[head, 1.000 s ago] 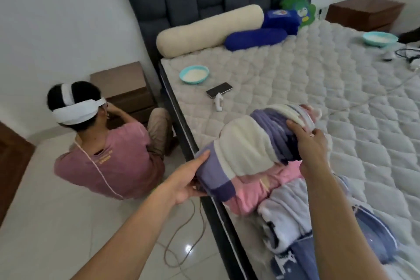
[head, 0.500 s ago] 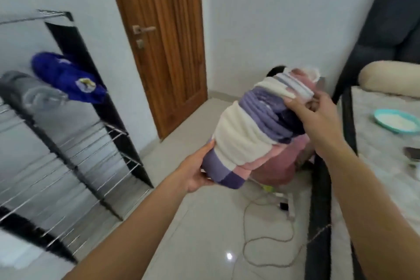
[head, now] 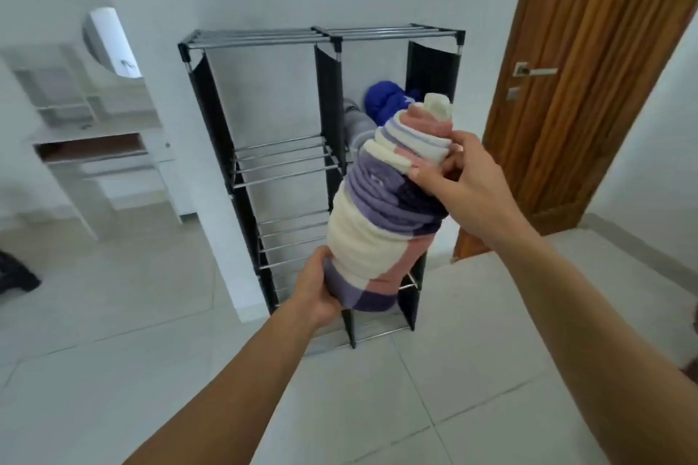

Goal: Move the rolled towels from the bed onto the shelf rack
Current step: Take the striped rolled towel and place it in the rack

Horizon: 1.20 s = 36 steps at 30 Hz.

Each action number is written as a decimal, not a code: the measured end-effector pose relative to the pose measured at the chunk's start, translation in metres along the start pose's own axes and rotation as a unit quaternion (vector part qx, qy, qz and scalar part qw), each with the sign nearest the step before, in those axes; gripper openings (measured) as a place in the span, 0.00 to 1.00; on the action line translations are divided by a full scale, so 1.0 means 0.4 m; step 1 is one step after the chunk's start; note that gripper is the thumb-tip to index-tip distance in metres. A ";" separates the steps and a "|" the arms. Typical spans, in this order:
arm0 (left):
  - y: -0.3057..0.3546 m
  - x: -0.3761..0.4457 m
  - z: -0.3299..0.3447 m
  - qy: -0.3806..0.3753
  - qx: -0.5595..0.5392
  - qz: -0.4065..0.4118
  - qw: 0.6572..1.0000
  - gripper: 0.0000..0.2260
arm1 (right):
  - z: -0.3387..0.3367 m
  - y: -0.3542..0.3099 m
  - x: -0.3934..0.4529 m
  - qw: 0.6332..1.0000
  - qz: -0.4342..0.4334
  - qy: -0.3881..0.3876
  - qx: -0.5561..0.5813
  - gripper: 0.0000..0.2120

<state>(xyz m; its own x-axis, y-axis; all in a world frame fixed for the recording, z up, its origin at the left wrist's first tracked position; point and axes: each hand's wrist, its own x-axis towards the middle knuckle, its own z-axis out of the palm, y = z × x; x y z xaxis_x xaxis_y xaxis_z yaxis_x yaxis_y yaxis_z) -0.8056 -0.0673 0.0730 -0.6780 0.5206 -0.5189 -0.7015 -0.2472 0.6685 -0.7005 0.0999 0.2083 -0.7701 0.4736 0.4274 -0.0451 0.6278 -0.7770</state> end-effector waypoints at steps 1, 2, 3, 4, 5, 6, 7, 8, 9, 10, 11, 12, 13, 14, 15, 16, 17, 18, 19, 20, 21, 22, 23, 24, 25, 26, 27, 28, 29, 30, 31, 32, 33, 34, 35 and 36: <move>0.028 0.027 -0.021 0.017 -0.016 0.012 1.000 0.15 | 0.042 -0.004 0.040 1.000 -0.018 -0.018 0.002 0.32; 0.057 0.052 -0.037 0.030 -0.032 0.023 0.999 0.15 | 0.082 -0.003 0.083 0.999 -0.038 -0.032 0.005 0.31; 0.084 0.079 -0.050 0.043 -0.046 0.037 0.997 0.15 | 0.122 -0.003 0.123 0.997 -0.059 -0.048 0.010 0.30; 0.109 0.108 -0.062 0.055 -0.064 0.049 0.995 0.15 | 0.159 -0.001 0.164 0.995 -0.078 -0.066 0.013 0.30; 0.135 0.133 -0.068 0.065 -0.077 0.058 0.993 0.15 | 0.191 -0.001 0.204 0.992 -0.090 -0.083 0.020 0.29; 0.161 0.157 -0.069 0.074 -0.089 0.065 0.991 0.15 | 0.218 0.001 0.245 0.990 -0.097 -0.096 0.027 0.29; 0.185 0.183 -0.067 0.082 -0.096 0.070 0.989 0.16 | 0.242 0.006 0.285 0.988 -0.105 -0.106 0.032 0.29; 0.205 0.210 -0.066 0.090 -0.103 0.074 0.988 0.16 | 0.265 0.013 0.323 0.987 -0.112 -0.112 0.034 0.28; 0.223 0.235 -0.062 0.100 -0.106 0.077 0.986 0.17 | 0.287 0.021 0.363 0.985 -0.119 -0.115 0.039 0.28; 0.241 0.258 -0.060 0.107 -0.110 0.081 0.985 0.16 | 0.311 0.030 0.402 0.984 -0.124 -0.121 0.048 0.28; 0.259 0.281 -0.060 0.112 -0.112 0.084 0.984 0.16 | 0.334 0.037 0.438 0.982 -0.125 -0.127 0.059 0.27; 0.276 0.300 -0.059 0.115 -0.116 0.086 0.983 0.16 | 0.356 0.043 0.472 0.981 -0.124 -0.134 0.067 0.26; 0.291 0.318 -0.059 0.119 -0.119 0.087 0.982 0.15 | 0.377 0.048 0.503 0.980 -0.124 -0.139 0.071 0.26; 0.305 0.336 -0.061 0.120 -0.119 0.088 0.982 0.15 | 0.397 0.050 0.533 0.979 -0.126 -0.144 0.068 0.25; 0.320 0.358 -0.065 0.122 -0.115 0.091 0.982 0.15 | 0.417 0.050 0.561 0.979 -0.127 -0.151 0.059 0.25; 0.334 0.381 -0.070 0.122 -0.112 0.094 0.982 0.15 | 0.438 0.049 0.588 0.978 -0.127 -0.160 0.049 0.25; 0.347 0.405 -0.077 0.123 -0.111 0.095 0.982 0.16 | 0.460 0.047 0.614 0.977 -0.130 -0.167 0.042 0.26; 0.359 0.426 -0.081 0.124 -0.109 0.092 0.982 0.17 | 0.484 0.048 0.642 0.976 -0.136 -0.168 0.033 0.27; 0.374 0.446 -0.083 0.126 -0.102 0.086 0.983 0.18 | 0.509 0.051 0.673 0.976 -0.142 -0.166 0.014 0.27; 0.391 0.464 -0.080 0.125 -0.094 0.082 0.984 0.18 | 0.535 0.055 0.705 0.976 -0.145 -0.159 -0.014 0.28; 0.411 0.479 -0.076 0.122 -0.088 0.079 0.985 0.19 | 0.558 0.058 0.737 0.977 -0.143 -0.151 -0.045 0.29; 0.430 0.494 -0.072 0.115 -0.083 0.076 0.987 0.19 | 0.580 0.060 0.767 0.977 -0.139 -0.143 -0.070 0.28; 0.448 0.511 -0.069 0.105 -0.075 0.076 0.989 0.19 | 0.599 0.059 0.798 0.978 -0.134 -0.134 -0.089 0.28; 0.467 0.527 -0.064 0.095 -0.065 0.076 0.990 0.18 | 0.617 0.058 0.831 0.978 -0.132 -0.126 -0.104 0.27; 0.484 0.541 -0.057 0.087 -0.055 0.073 0.992 0.17 | 0.632 0.055 0.861 0.977 -0.130 -0.120 -0.118 0.26; 0.501 0.554 -0.051 0.076 -0.047 0.066 0.994 0.17 | 0.646 0.053 0.888 0.975 -0.131 -0.117 -0.135 0.25; 0.517 0.565 -0.044 0.065 -0.033 0.058 0.996 0.17 | 0.663 0.051 0.911 0.971 -0.133 -0.118 -0.160 0.25; 0.532 0.574 -0.038 0.053 -0.016 0.048 0.997 0.18 | 0.680 0.051 0.929 0.965 -0.136 -0.122 -0.189 0.24; 0.544 0.583 -0.033 0.044 0.005 0.038 0.998 0.19 | 0.699 0.056 0.945 0.959 -0.133 -0.131 -0.213 0.24; 0.555 0.589 -0.028 0.037 0.025 0.026 0.999 0.21 | 0.720 0.066 0.958 0.955 -0.126 -0.139 -0.230 0.25; 0.562 0.595 -0.026 0.033 0.049 0.015 0.998 0.21 | 0.740 0.083 0.968 0.952 -0.111 -0.149 -0.241 0.25; 0.565 0.599 -0.027 0.030 0.076 0.005 0.997 0.21 | 0.758 0.104 0.973 0.951 -0.090 -0.162 -0.248 0.26; 0.566 0.605 -0.031 0.032 0.107 -0.002 0.994 0.21 | 0.775 0.130 0.973 0.950 -0.065 -0.176 -0.251 0.27; 0.568 0.610 -0.037 0.035 0.139 -0.008 0.990 0.22 | 0.790 0.156 0.971 0.949 -0.043 -0.187 -0.252 0.28; 0.573 0.616 -0.042 0.040 0.171 -0.012 0.984 0.24 | 0.802 0.177 0.965 0.948 -0.025 -0.193 -0.250 0.29; 0.579 0.622 -0.046 0.043 0.199 -0.015 0.979 0.25 | 0.812 0.194 0.958 0.950 -0.010 -0.191 -0.245 0.29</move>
<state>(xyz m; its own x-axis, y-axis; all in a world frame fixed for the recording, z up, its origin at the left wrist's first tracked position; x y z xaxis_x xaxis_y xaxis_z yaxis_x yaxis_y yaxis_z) -1.1407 -0.0102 0.0888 -0.6864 0.4473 -0.5733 -0.5921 0.1138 0.7978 -1.2057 0.1297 0.1616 -0.9514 0.2579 0.1682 0.1669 0.8911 -0.4221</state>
